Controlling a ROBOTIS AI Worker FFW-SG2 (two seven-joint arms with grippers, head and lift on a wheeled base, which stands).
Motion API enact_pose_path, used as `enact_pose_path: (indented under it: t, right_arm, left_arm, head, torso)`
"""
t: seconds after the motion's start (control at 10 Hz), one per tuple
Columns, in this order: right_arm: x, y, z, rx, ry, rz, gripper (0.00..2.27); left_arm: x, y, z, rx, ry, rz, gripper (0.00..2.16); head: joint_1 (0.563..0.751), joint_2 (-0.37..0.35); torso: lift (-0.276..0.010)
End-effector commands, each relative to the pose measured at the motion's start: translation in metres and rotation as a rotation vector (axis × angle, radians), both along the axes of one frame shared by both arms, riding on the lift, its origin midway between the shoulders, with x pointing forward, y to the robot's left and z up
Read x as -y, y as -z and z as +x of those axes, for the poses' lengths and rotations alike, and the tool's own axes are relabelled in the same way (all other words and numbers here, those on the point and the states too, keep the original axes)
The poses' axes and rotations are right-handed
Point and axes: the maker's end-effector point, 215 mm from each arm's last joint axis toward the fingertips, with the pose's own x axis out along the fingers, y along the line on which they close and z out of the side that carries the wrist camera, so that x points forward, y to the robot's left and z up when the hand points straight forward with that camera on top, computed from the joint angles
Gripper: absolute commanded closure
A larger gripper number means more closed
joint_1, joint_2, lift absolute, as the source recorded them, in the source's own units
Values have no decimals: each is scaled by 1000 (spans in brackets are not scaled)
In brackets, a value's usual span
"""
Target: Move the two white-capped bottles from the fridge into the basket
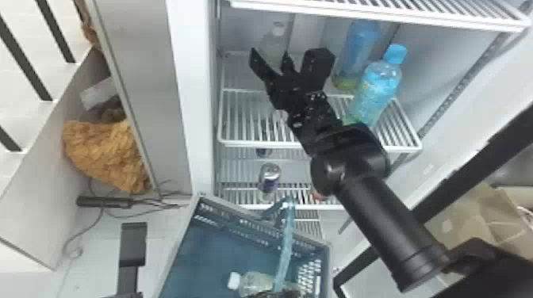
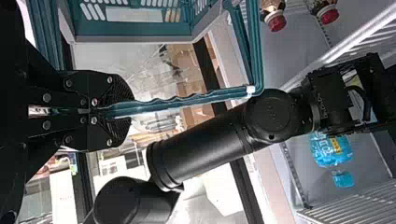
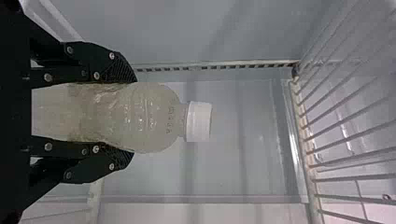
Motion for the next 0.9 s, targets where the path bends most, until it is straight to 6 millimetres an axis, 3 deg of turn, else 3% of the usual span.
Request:
enact_pose_path:
  t: [0.0, 0.3, 0.8]
  right_arm:
    - [6, -16, -4, 38, 11, 2, 863]
    - [6, -46, -21, 102, 18, -29, 863]
    - [34, -37, -58, 35, 65, -12, 863]
  left_arm:
    - [-2, 1, 0, -2, -5, 2, 1194]
    - [-4, 3, -2, -6, -5, 8, 1194]
    - [-6, 4, -3, -10, -11, 11, 1194]
  head:
    - [695, -150]
    - [695, -160]
    - [695, -190]
  torso:
    - [0]
    - [0]
    - [0]
